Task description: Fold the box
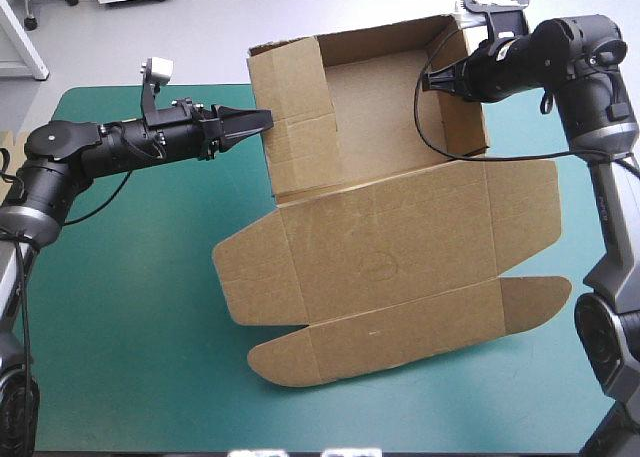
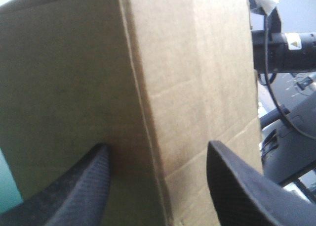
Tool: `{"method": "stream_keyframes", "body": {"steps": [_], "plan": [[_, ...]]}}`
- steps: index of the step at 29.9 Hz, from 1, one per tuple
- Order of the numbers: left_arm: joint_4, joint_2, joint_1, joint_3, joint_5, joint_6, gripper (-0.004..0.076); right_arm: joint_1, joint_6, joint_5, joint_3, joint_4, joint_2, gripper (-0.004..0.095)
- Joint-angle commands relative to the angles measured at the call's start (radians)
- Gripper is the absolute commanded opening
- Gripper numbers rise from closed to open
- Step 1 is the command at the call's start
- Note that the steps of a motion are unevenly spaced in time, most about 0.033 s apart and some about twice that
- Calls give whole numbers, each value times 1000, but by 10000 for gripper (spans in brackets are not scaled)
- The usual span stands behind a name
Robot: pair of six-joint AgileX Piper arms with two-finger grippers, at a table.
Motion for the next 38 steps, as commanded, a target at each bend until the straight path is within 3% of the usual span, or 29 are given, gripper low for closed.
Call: {"method": "stream_keyframes", "body": {"steps": [1,8,18,26,38], "plan": [[36,-39,-9,-92,-24,-81,419,-4,48,-80,-33,49,-39,-17],[252,-32,-9,-199,-100,-199,377,-4,71,-95,-33,91,-16,-17],[472,84,-81,-404,-45,-370,377,-4,86,-131,-33,162,-1,-17],[866,172,-182,-633,39,-573,377,-4,90,-125,-33,181,8,-16],[1016,223,-233,-691,36,-661,374,-4,88,-107,-33,204,8,-16]]}}
